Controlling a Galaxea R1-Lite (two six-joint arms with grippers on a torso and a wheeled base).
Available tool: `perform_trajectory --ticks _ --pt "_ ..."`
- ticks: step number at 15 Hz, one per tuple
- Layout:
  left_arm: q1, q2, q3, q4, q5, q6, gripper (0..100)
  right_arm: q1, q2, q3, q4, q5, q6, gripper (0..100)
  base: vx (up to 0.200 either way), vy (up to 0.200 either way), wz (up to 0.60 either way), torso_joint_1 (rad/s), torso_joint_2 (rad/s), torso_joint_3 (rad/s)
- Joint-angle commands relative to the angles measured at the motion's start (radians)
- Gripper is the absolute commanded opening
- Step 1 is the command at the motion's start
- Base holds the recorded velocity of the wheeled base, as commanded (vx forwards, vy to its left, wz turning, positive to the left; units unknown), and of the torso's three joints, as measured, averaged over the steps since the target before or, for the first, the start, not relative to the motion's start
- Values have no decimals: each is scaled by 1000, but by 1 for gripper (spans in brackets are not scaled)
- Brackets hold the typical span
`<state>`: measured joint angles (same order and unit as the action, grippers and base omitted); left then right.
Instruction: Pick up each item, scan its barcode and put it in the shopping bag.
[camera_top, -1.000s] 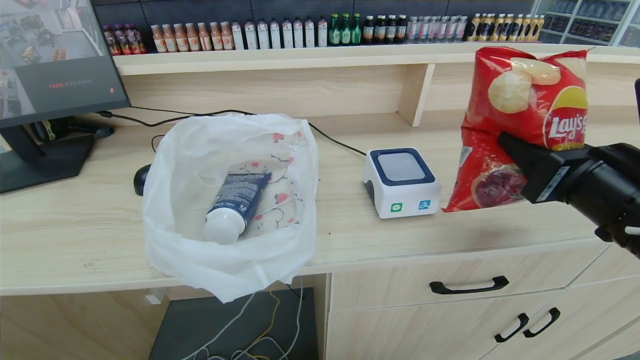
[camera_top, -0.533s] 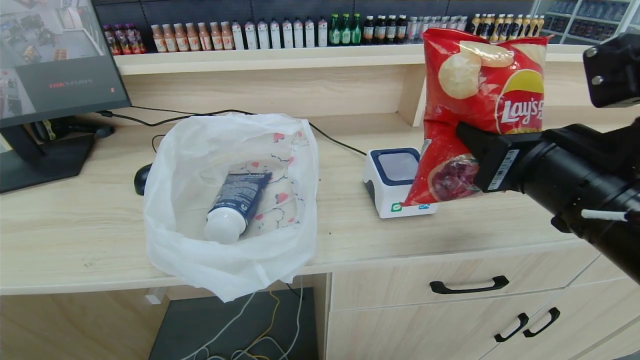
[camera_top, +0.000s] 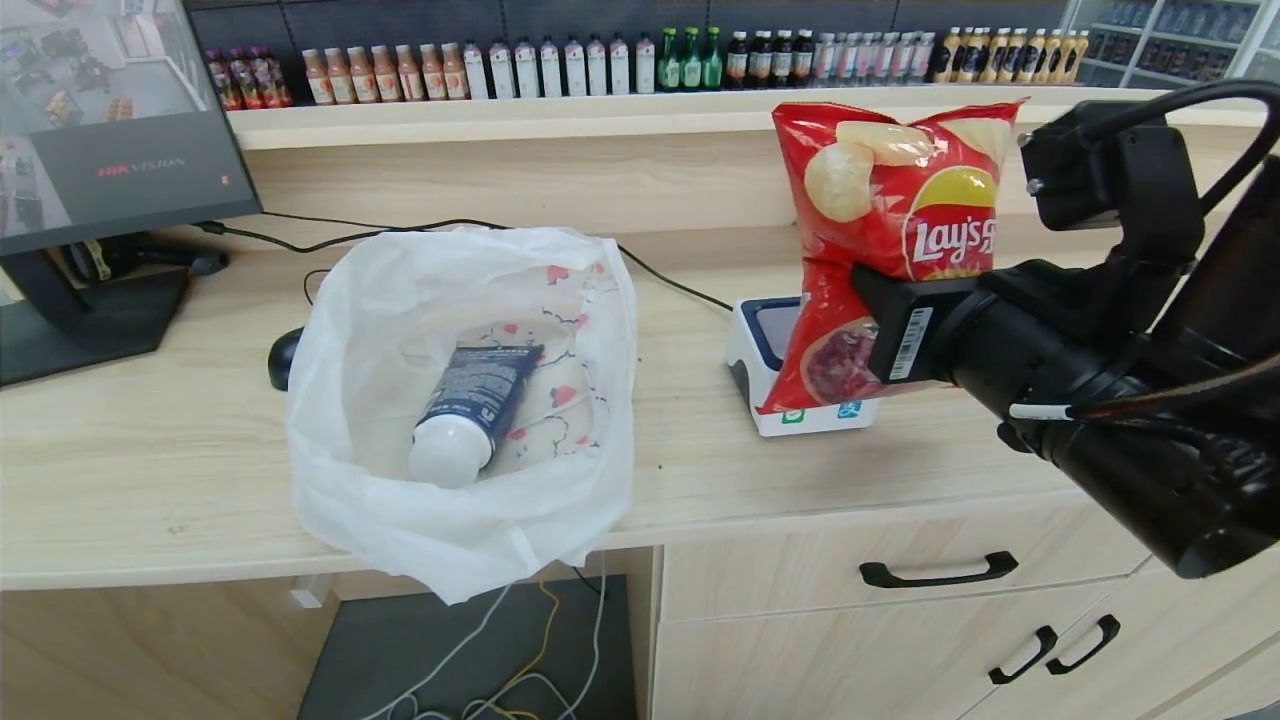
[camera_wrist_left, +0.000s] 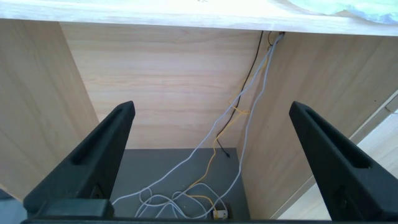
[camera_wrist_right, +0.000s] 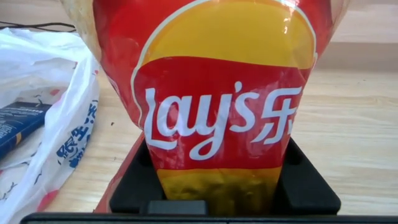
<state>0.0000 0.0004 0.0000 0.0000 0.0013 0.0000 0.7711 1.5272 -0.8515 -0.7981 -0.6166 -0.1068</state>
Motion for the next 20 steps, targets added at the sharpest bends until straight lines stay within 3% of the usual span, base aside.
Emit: perform_trajectory --ticks 1,20 --pt "-2 0 0 0 0 0 100 1 11 6 -1 0 -1 0 0 0 0 0 0 0" --pt "0 0 0 0 0 0 100 -3 48 66 -52 -5 24 0 0 0 0 0 0 0"
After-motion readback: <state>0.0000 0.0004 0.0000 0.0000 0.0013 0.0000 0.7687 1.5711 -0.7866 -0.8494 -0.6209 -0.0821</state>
